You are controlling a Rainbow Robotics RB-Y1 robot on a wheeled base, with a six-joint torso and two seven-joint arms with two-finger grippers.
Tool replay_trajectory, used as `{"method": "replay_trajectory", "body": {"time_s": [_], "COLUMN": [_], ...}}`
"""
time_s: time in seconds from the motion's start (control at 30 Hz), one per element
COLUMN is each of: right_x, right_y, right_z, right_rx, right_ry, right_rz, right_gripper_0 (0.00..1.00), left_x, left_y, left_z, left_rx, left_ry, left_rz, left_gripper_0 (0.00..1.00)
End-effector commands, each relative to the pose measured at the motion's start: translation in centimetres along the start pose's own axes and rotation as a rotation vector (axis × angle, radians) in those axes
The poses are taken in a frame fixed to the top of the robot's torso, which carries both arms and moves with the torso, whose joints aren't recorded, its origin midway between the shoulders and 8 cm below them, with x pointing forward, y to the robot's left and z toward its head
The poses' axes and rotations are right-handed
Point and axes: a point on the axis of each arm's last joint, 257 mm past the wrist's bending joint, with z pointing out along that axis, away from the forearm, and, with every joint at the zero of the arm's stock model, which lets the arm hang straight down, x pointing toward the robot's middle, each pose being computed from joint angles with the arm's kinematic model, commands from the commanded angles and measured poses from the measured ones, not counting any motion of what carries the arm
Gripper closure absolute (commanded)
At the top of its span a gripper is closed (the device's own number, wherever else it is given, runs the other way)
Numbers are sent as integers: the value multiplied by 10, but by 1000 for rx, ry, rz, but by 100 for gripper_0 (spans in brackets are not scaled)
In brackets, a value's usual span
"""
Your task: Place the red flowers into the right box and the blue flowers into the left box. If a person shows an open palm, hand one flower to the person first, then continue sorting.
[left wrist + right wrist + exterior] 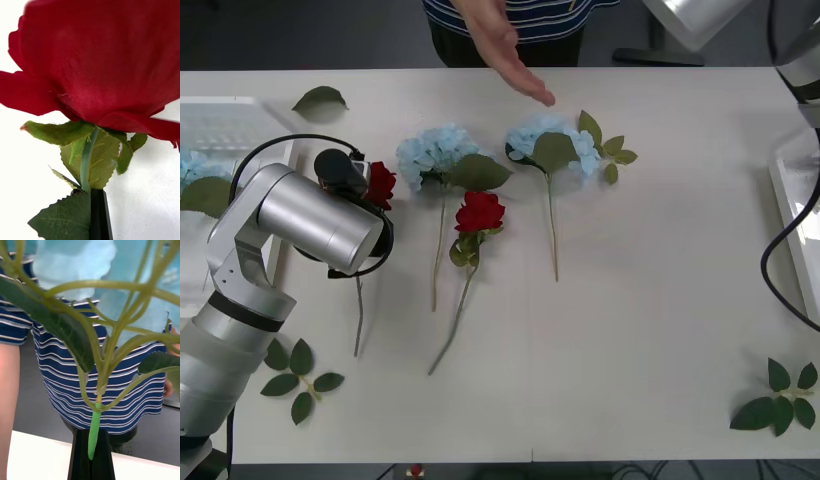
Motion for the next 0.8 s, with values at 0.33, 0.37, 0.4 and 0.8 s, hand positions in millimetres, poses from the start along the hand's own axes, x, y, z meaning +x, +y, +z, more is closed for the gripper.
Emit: {"method": "replay_trajectory", "body": {"time_s": [0.33, 0.37, 0.4, 0.8], "right_x": [-26, -25, -25, -21], "right_y": [15, 16, 16, 16], "right_z": [18, 18, 18, 18], "right_rx": [5, 5, 3, 3], "right_ry": [-52, -50, -51, -41], "right_rz": [2, 0, 1, 8], "right_gripper_0": [100, 100, 100, 100], "left_x": [-8, -8, -8, -8], "left_y": [10, 10, 10, 10], "left_z": [-7, -7, -7, -7], "left_rx": [-11, -11, -11, -11], "left_ry": [-25, -25, -25, -25], "left_rz": [15, 15, 15, 15], "left_gripper_0": [100, 100, 100, 100]}}
